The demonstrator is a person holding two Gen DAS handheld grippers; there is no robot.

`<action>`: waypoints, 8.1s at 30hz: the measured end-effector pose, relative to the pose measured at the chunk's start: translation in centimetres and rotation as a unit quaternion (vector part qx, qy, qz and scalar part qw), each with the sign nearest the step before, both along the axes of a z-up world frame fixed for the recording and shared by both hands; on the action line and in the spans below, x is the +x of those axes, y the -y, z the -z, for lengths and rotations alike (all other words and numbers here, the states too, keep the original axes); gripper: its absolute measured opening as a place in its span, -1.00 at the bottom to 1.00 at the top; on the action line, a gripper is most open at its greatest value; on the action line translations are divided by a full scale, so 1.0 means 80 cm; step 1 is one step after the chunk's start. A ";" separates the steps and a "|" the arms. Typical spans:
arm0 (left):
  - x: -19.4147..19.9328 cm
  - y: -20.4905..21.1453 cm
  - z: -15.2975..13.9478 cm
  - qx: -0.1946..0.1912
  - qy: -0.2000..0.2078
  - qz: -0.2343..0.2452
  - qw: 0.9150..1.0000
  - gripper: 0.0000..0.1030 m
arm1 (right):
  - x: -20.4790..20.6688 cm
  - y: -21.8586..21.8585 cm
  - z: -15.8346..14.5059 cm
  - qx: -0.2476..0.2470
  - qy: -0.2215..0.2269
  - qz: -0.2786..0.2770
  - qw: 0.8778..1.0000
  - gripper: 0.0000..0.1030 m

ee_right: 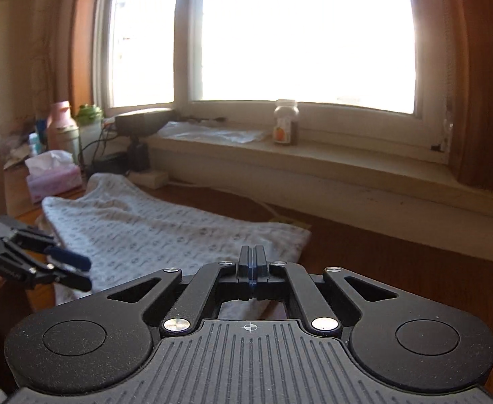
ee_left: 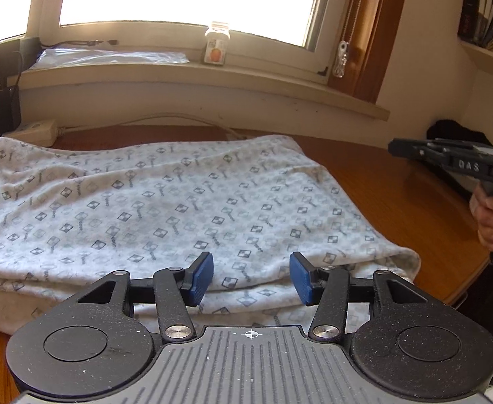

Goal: Fold clothes

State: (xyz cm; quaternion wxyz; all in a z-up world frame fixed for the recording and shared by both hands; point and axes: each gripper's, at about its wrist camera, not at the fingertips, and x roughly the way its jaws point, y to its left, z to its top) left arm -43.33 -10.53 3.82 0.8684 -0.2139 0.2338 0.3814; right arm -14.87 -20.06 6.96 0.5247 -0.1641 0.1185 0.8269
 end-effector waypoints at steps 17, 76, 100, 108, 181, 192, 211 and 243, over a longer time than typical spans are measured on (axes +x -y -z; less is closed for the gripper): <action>-0.019 0.009 0.000 0.005 0.010 -0.008 1.000 0.07 | -0.104 -0.003 0.025 -0.014 0.064 -0.096 0.993 -0.98; 0.089 -0.073 -0.027 0.050 -0.030 0.061 0.996 0.18 | 0.248 0.051 0.000 0.006 0.006 0.309 0.951 -0.54; 0.006 -0.148 0.014 0.041 -0.066 -0.040 0.996 0.35 | 0.132 -0.017 0.013 -0.031 -0.108 0.062 0.992 -0.88; -0.028 -0.145 0.007 0.045 -0.061 -0.065 0.995 0.36 | 0.284 0.041 -0.025 0.041 -0.026 0.322 0.945 -0.90; 0.388 -0.121 0.032 0.087 -0.098 0.244 0.961 0.57 | 0.305 -0.005 0.069 -0.103 0.049 0.194 0.974 -0.43; 0.391 -0.123 0.034 0.079 -0.099 0.222 0.967 0.65 | 0.393 0.042 0.046 -0.030 0.059 0.293 0.954 -0.15; 0.388 -0.124 0.032 0.077 -0.098 0.220 0.968 0.65 | 0.489 0.047 -0.038 0.021 -0.086 0.349 0.933 -0.91; 0.475 -0.108 -0.058 -0.169 0.170 0.182 0.954 -0.18 | 0.359 0.012 -0.061 -0.007 0.036 0.298 0.954 -0.90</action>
